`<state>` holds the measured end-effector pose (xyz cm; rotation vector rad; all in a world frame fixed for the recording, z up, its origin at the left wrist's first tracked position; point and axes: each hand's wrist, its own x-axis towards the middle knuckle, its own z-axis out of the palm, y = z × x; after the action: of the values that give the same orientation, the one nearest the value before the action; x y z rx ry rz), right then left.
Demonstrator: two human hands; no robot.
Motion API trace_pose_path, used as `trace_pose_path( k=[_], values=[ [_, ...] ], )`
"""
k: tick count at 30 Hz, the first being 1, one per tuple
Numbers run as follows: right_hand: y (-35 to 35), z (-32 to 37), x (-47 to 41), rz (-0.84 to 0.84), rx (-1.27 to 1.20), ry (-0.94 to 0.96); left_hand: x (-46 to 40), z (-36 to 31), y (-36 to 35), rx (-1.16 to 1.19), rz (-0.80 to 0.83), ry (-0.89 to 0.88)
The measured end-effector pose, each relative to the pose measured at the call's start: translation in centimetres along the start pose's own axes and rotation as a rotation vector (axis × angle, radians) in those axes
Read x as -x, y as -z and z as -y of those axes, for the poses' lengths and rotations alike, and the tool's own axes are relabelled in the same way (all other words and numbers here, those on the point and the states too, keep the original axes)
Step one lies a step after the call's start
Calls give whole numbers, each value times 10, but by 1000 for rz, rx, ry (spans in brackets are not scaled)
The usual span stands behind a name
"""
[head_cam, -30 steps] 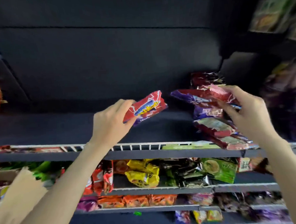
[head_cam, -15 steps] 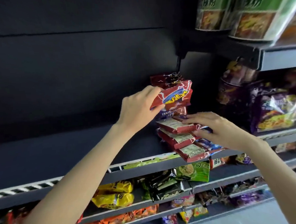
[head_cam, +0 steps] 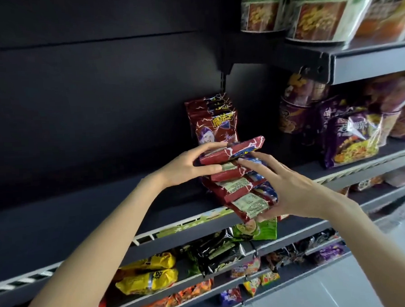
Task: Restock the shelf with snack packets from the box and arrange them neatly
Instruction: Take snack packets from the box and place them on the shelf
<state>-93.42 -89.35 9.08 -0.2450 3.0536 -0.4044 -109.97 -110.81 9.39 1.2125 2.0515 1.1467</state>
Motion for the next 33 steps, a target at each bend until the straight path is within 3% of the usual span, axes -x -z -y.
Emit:
trace_pose_path(
  k=[4, 7, 12, 17, 23, 28, 33],
  values=[
    [-1, 3, -4, -65, 84, 2, 0, 16, -9, 52, -57, 43],
    [9, 0, 3, -141, 25, 13, -7, 3, -14, -30, -135, 88],
    [27, -8, 6, -159, -6, -23, -23, -8, -22, -263, -83, 176],
    [25, -10, -8, -197, 137, -120, -20, 2, -16, -38, -204, 166],
    [6, -17, 10, -301, 166, -35, 8, -6, -24, -36, -394, 1],
    [-12, -11, 30, -355, 152, -43, 23, -12, -49, -26, -454, 4],
    [-5, 26, 40, -613, 145, 206, 60, -24, -55, -176, -713, 46]
  ],
)
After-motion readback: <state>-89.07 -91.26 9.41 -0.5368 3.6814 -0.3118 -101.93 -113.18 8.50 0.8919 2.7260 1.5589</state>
